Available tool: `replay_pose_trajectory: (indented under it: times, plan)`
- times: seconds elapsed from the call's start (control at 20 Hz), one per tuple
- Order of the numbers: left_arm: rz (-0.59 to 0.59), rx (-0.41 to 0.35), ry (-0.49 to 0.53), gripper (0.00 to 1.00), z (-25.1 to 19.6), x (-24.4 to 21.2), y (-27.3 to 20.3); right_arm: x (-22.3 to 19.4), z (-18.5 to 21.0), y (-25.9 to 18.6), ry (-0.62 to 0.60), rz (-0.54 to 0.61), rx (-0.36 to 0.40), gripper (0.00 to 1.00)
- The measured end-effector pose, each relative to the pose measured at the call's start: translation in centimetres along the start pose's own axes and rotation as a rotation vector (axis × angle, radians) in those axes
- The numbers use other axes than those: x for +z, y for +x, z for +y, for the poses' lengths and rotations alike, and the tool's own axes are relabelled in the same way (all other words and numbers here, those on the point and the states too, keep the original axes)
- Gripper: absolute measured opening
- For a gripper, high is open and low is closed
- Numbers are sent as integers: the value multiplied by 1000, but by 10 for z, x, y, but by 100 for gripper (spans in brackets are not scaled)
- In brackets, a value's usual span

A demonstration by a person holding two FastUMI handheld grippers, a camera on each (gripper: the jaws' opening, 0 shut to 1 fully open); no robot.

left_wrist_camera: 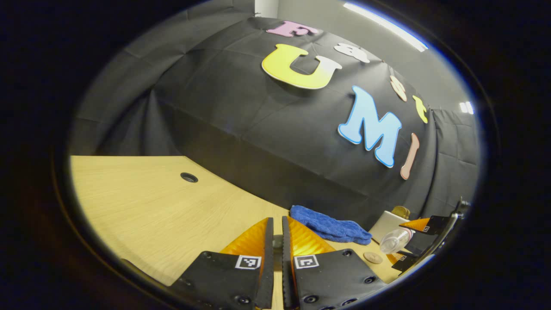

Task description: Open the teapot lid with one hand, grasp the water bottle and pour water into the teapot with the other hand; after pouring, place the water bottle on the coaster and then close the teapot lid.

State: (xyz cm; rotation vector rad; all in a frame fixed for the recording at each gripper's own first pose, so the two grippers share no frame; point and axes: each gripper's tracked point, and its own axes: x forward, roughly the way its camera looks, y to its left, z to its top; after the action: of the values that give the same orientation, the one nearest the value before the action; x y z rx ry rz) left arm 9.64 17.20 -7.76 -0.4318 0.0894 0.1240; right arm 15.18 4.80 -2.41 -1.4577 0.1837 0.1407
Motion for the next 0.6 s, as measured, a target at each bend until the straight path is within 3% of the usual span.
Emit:
replay_pose_trajectory:
  times: [0.6]
  plan:
    - [8,-31,82,17,-16,-3,0,-59,29,17,760,135,224,75]
